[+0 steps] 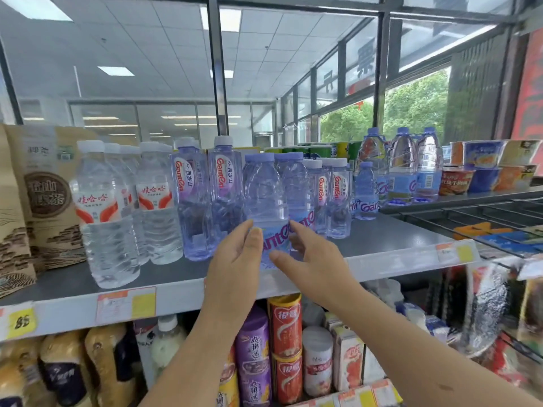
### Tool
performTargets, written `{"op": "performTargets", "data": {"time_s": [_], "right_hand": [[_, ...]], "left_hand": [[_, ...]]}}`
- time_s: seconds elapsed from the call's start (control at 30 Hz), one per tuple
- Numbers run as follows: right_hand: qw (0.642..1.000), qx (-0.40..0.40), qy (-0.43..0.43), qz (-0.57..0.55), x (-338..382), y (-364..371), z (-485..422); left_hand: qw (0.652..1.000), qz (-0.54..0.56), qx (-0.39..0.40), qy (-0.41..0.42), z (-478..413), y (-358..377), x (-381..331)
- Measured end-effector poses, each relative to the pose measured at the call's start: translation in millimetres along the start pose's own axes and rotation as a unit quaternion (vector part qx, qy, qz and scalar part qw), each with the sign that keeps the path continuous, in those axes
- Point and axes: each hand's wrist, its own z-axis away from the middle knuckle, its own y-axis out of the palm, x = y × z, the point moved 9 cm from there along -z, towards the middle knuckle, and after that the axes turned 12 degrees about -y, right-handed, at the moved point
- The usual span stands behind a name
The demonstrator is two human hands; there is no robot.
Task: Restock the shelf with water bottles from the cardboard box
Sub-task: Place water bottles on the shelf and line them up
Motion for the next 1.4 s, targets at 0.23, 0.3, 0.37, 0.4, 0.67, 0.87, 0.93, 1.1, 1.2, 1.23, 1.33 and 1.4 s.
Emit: {"op": "performTargets", "data": {"time_s": [0.23, 0.3, 0.37, 0.4, 0.67, 0.87, 0.93, 1.1, 1.2, 1.23, 1.33, 1.4], "right_hand": [[0.999, -0.013, 0.020, -0.033, 10.1, -28.4, 74.1], [0.998, 0.000, 0.032, -0.052, 1.2, -34.3, 109.5], [0.996, 0.025, 0.053, -0.066, -15.7, -34.4, 151.5], [0.994, 0.039, 0.071, -0.073, -28.2, -31.8, 174.9], [0.951, 0.159, 0.254, -0.073, -146.2, 22.9, 365.6], [0.931, 0.177, 0.317, -0.047, -197.7, 65.5, 468.6], [0.918, 0.188, 0.348, -0.040, -214.3, 84.6, 508.2], [0.884, 0.254, 0.392, 0.021, -261.8, 138.9, 612.4], [0.855, 0.308, 0.415, 0.048, -295.6, 175.9, 680.0], [0.840, 0.336, 0.422, 0.055, -307.3, 190.3, 705.0], [0.797, 0.419, 0.432, 0.059, -340.9, 237.4, 782.3], [0.769, 0.488, 0.409, 0.055, -359.4, 272.4, 829.7]], "left_hand": [[0.999, 0.031, 0.008, -0.041, 59.7, 28.4, 14.9], [0.998, 0.025, 0.003, -0.064, 83.1, 38.1, 35.7], [0.996, 0.012, -0.005, -0.090, 110.6, 48.2, 64.0], [0.994, 0.001, -0.007, -0.105, 126.4, 54.1, 81.3], [0.949, -0.026, 0.032, -0.314, 249.9, 106.1, 264.1], [0.919, -0.038, 0.054, -0.388, 319.7, 126.1, 378.8], [0.909, -0.037, 0.051, -0.412, 340.7, 128.4, 417.8], [0.881, -0.048, 0.078, -0.464, 392.7, 129.8, 513.4], [0.865, -0.069, 0.086, -0.490, 422.3, 131.3, 571.8], [0.858, -0.074, 0.081, -0.502, 433.3, 131.6, 592.8], [0.833, -0.092, 0.075, -0.540, 470.7, 137.4, 656.9], [0.822, -0.097, 0.066, -0.557, 495.0, 142.2, 697.7]]}}
